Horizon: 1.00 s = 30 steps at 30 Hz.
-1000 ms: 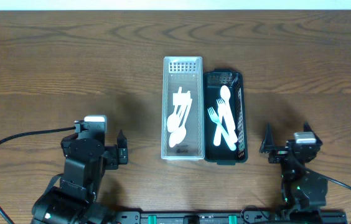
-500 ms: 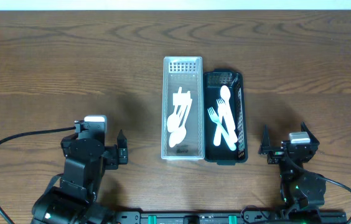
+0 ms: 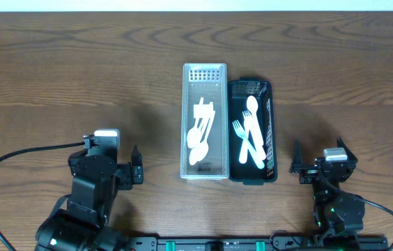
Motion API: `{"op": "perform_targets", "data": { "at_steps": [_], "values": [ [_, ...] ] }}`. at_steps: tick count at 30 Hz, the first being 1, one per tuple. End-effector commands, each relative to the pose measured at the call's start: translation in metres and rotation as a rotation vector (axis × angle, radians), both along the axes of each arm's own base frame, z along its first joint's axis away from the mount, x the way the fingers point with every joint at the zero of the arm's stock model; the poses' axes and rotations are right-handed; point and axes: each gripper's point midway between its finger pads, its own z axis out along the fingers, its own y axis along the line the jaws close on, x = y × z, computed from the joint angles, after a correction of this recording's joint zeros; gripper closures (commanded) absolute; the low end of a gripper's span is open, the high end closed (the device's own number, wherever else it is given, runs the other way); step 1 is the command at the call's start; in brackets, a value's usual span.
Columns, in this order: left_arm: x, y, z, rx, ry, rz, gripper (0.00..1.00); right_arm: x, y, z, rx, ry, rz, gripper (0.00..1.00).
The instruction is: Pack container
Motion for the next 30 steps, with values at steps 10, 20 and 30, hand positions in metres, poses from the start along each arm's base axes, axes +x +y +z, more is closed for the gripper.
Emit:
{"op": "perform_targets", "data": {
  "at_steps": [10, 20, 30],
  "values": [
    [-0.036, 0.048, -0.009, -0.066, -0.073, 0.201, 0.02, 0.000, 0.000, -0.001, -0.017, -0.004, 0.003, 0.01],
    [0.002, 0.057, -0.018, -0.112, -0.463, 0.238, 0.02, 0.000, 0.000, -0.001, -0.017, -0.004, 0.003, 0.01],
    [0.026, 0.047, -0.037, 0.003, -0.582, 0.122, 0.02, 0.000, 0.000, -0.001, -0.017, -0.004, 0.003, 0.01]
  ]
}}
